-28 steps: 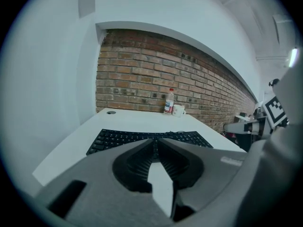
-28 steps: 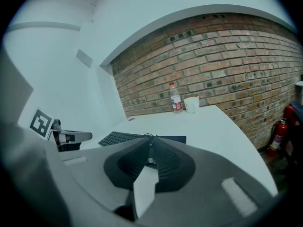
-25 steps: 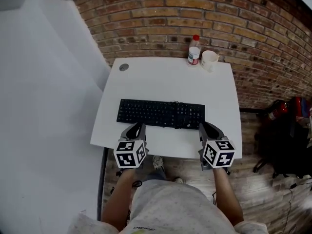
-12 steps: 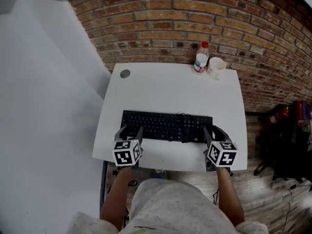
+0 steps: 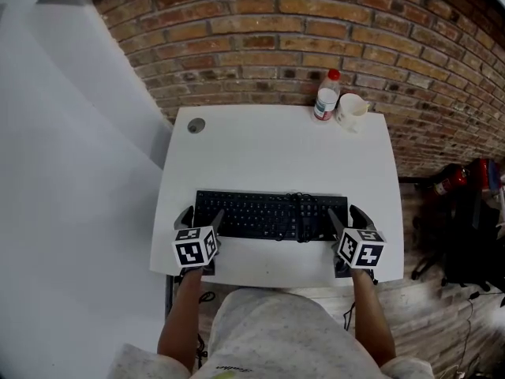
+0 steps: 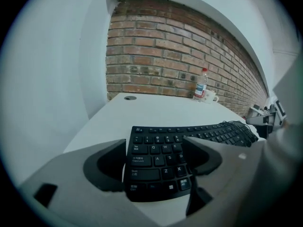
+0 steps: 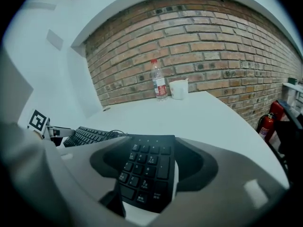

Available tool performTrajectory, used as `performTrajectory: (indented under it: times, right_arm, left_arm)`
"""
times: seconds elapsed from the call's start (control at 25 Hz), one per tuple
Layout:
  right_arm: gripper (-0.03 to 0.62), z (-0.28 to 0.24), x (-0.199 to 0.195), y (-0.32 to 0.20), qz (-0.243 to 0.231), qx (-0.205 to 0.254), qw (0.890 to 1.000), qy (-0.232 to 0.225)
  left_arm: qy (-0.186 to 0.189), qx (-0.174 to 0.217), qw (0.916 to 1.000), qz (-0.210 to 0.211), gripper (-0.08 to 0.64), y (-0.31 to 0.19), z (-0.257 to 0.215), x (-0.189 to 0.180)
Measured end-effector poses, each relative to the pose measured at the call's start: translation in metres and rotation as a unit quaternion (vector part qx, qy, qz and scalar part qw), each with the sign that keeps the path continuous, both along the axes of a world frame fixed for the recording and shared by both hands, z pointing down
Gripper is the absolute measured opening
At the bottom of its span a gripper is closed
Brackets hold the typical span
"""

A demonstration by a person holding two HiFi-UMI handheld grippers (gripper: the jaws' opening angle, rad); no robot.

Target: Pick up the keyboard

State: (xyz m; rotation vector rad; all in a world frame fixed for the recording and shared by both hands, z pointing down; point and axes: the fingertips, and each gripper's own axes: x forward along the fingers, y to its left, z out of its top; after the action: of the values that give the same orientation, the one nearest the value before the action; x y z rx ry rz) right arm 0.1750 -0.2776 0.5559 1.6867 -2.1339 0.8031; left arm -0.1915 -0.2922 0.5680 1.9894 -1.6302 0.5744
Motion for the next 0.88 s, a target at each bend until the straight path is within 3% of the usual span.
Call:
performTrajectory:
  times: [0.56,0.88]
  right_arm:
    - [0.381,0.018,-0.004,-0.020,0.021,-0.033,0.999,0.005]
    - [0.383,0.029,-0.006,-0.024,0.031,-0.047,0.998,-0.002]
  left_arm:
    - [0.034,-0.022,0.9990,0.019,0.454,-0.018,0.014,-0.009]
    - [0.055,-0.027,0.9975,0.035,0.456,-0.023,0.017,-0.004]
